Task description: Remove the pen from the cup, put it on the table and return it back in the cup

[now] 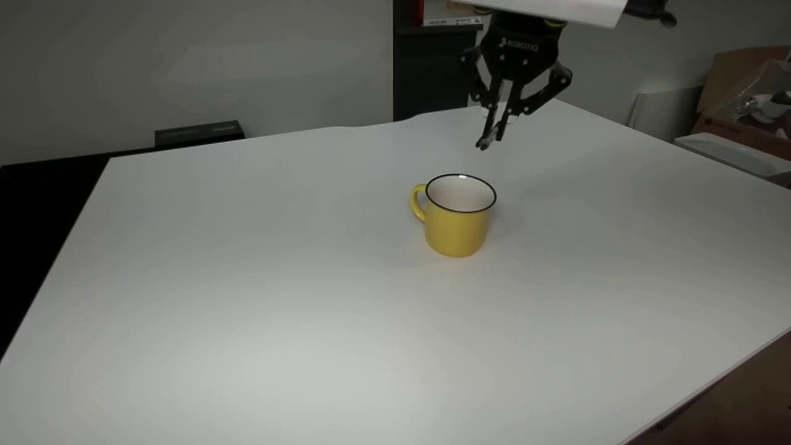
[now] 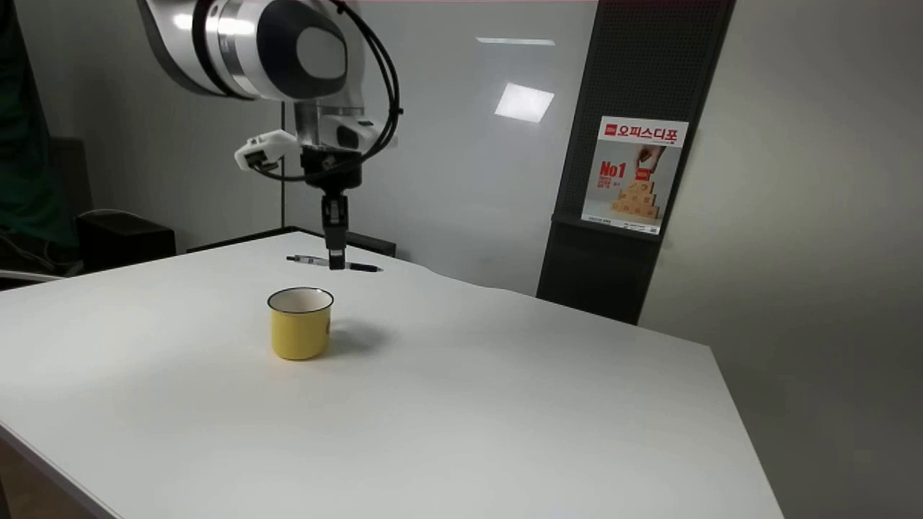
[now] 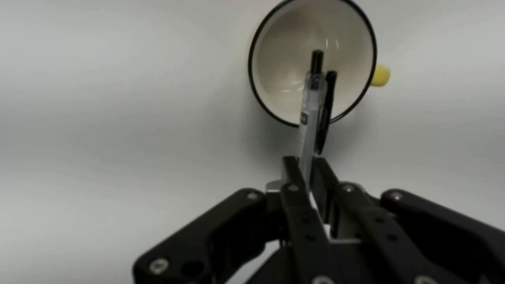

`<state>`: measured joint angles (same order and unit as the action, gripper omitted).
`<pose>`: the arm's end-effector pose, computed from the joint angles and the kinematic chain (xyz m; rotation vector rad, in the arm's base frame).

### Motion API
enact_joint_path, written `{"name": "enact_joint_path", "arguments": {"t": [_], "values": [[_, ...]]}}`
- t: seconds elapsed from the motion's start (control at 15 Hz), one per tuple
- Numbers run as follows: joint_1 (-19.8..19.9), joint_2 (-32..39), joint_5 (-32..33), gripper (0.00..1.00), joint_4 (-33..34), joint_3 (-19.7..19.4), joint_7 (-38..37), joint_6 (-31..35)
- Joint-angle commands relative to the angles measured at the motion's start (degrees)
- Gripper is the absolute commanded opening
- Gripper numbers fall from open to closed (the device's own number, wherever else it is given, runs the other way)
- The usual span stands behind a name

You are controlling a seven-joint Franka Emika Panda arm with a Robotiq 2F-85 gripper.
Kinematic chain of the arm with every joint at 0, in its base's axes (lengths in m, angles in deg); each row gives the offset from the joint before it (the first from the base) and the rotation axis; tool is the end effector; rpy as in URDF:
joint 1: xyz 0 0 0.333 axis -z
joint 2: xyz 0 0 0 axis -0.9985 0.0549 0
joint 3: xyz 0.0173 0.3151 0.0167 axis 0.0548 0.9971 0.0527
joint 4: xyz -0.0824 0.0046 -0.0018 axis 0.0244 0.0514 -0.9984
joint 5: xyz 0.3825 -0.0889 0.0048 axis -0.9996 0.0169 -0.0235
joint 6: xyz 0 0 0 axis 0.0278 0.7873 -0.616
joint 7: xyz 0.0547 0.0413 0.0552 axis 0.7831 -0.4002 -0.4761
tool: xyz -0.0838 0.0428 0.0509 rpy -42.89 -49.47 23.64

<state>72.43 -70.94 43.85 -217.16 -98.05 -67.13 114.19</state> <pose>0.5520 0.0468 0.2522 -2.7613 1.3355 -0.1845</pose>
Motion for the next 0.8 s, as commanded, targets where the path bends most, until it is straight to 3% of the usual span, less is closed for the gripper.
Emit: {"name": "enact_joint_path", "arguments": {"t": [0.0,0.2,0.73], "values": [[5.7,-4.2,-6.5,0.03,3.0,6.7,6.0,-16.3],[7.3,-3.9,-6.5,0.03,7.7,7.4,2.4,-30.9],[11.5,6.4,-17.6,0.03,19.9,9.2,11.1,-49.2]]}}
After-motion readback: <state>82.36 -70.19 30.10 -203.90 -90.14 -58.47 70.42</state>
